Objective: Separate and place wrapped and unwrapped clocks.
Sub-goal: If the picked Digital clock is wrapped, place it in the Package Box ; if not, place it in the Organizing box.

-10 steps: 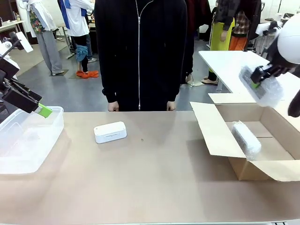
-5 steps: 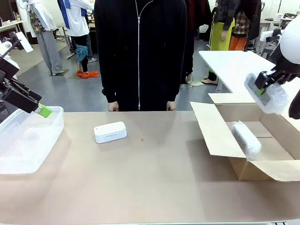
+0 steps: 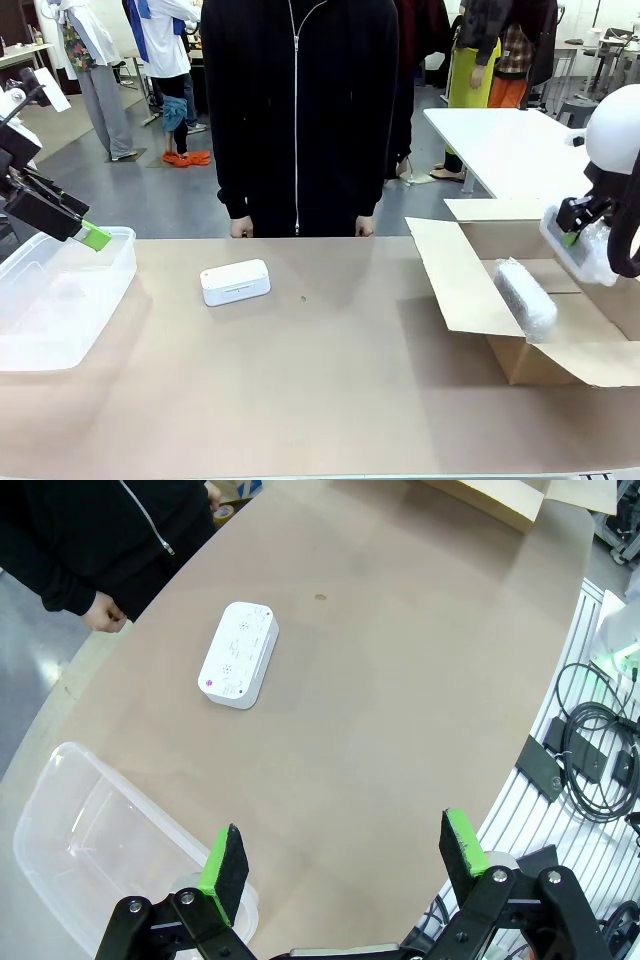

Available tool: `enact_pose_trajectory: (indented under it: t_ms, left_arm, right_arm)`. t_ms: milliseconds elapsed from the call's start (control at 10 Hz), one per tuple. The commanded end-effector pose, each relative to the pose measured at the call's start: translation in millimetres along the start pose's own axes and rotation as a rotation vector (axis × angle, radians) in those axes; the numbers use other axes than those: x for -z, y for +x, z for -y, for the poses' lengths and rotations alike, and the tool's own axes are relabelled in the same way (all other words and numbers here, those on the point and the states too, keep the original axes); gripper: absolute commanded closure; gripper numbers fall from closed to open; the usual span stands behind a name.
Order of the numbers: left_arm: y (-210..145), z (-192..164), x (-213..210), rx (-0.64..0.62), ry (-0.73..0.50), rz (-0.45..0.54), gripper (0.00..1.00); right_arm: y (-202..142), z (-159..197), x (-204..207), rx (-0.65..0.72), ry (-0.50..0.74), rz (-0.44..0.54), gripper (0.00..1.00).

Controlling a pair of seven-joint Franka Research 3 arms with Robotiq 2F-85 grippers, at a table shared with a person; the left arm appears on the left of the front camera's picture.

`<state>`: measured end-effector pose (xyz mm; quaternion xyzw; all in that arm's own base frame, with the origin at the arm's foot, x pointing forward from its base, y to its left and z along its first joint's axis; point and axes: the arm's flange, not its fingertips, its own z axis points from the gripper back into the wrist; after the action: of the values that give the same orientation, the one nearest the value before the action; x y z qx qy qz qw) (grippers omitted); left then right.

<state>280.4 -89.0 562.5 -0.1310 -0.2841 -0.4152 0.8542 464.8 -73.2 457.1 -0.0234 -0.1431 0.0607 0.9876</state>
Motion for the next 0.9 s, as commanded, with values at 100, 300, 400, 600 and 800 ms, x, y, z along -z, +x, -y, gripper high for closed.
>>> enact_pose_trajectory:
  t_ms: [100, 300, 400, 600, 800]
  left_arm:
    - [-0.5, -0.2, 0.9, -0.003, -0.014, 0.005, 0.0]
    - [-0.5, -0.2, 0.9, -0.003, -0.014, 0.005, 0.0]
    - [-0.5, -0.2, 0.9, -0.003, -0.014, 0.005, 0.0]
    - [-0.5, -0.2, 0.9, -0.003, -0.014, 0.005, 0.0]
    - [-0.5, -0.2, 0.9, -0.003, -0.014, 0.005, 0.0]
  right_arm:
    - [8.9, 7.7, 32.9, 0.063, -0.008, -0.02, 0.48]
    - [5.8, 4.3, 47.6, 0.067, -0.048, -0.047, 0.48]
    - [5.5, 2.4, 52.2, 0.063, -0.064, -0.048, 0.48]
    - [2.1, 3.8, 48.7, 0.062, -0.015, -0.069, 0.0]
    - [0.0, 4.7, 47.0, 0.058, -0.027, -0.081, 0.0]
